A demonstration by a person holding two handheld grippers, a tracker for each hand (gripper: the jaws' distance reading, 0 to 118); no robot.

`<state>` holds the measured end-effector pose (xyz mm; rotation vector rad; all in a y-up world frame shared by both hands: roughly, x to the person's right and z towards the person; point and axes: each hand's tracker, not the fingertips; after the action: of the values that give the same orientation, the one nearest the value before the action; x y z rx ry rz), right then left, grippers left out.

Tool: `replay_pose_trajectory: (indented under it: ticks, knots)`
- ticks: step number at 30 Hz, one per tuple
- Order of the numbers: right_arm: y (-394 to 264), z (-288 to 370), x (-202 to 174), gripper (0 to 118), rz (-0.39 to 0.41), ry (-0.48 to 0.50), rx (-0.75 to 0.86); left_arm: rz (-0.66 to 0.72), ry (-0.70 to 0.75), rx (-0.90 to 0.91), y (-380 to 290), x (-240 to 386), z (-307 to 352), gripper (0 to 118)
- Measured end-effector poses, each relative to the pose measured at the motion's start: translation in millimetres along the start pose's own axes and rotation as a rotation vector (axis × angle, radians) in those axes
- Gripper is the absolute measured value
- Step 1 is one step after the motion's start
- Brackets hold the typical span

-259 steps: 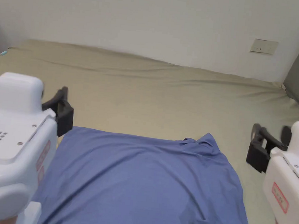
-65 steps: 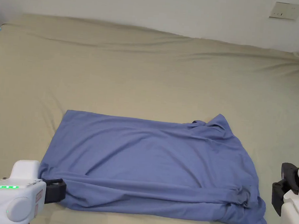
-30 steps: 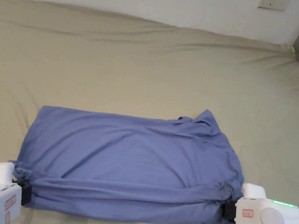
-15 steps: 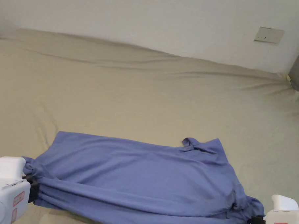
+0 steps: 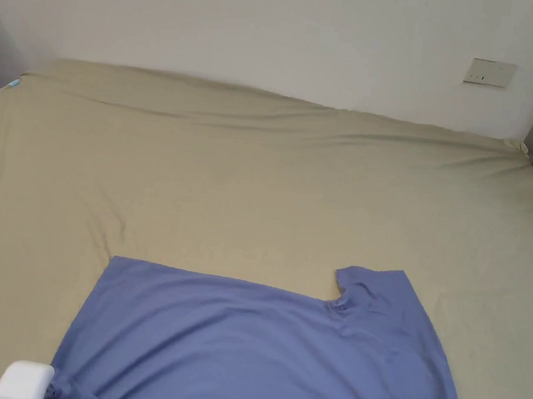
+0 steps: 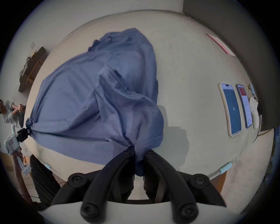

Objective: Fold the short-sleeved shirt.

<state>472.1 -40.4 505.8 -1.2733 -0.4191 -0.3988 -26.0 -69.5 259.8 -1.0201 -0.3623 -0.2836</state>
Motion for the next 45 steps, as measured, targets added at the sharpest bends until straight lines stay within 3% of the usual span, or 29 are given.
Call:
replay_pose_trajectory:
  ticks: [7, 9, 10, 11, 12, 13, 14, 15, 16, 19, 21, 25, 30, 33, 34, 36, 37, 38, 39, 45]
  knots:
    - [6, -35, 22, 13, -0.011, -0.011, -0.027, 0.020, -0.007, -0.040, -3, -4, -20, 10]
    - [8, -33, 25, 19, -0.033, -0.004, -0.015, 0.019, -0.004, -0.044, -1, -3, -18, 10]
    - [5, -31, 22, 31, -0.029, -0.009, 0.001, 0.028, -0.001, -0.042, 1, -2, -15, 10]
    - [6, -27, 24, 59, -0.007, -0.058, 0.026, 0.030, -0.008, -0.032, 4, -1, -9, 15]
    - [7, -23, 26, 81, 0.002, -0.103, 0.032, 0.022, -0.017, -0.010, 8, 1, 0, 25]
    - [9, -16, 30, 93, -0.014, -0.094, 0.068, 0.003, 0.003, 0.032, 14, 2, 8, 43]
    - [8, -2, 28, 94, -0.039, -0.074, 0.128, -0.001, 0.017, 0.065, 19, 1, 17, 77]
    - [11, 10, 30, 94, -0.061, -0.062, 0.176, 0.011, 0.014, 0.096, 25, 0, 26, 94]
    - [15, 24, 31, 94, -0.077, -0.048, 0.225, 0.031, -0.004, 0.142, 33, -2, 37, 100]
    - [25, 80, 18, 94, -0.090, -0.015, 0.422, 0.096, -0.056, 0.292, 57, -1, 78, 99]
    - [31, 118, 4, 94, -0.041, -0.034, 0.584, 0.100, -0.046, 0.430, 73, 5, 111, 99]
    - [28, 200, -60, 94, 0.082, -0.098, 0.917, 0.057, -0.018, 0.701, 100, 29, 180, 99]
    - [24, 253, -122, 93, 0.227, -0.188, 1.142, -0.013, -0.003, 0.944, 114, 64, 246, 92]
    - [15, 264, -151, 80, 0.306, -0.154, 1.204, -0.058, 0.027, 1.006, 115, 85, 265, 63]
    - [16, 260, -151, 70, 0.329, -0.159, 1.208, -0.075, 0.044, 1.016, 114, 92, 269, 53]
    - [14, 257, -163, 21, 0.353, -0.159, 1.206, -0.094, 0.067, 1.040, 112, 102, 270, 31]
    - [12, 253, -166, 8, 0.363, -0.155, 1.209, -0.084, 0.083, 1.079, 108, 106, 272, 20]
    - [10, 250, -169, 8, 0.369, -0.152, 1.212, -0.067, 0.089, 1.111, 105, 109, 272, 6]
    - [10, 248, -172, 7, 0.376, -0.152, 1.207, -0.068, 0.091, 1.102, 103, 111, 273, 2]
    - [11, 235, -176, 2, 0.374, -0.132, 1.201, -0.061, 0.074, 1.054, 106, 115, 266, 0]
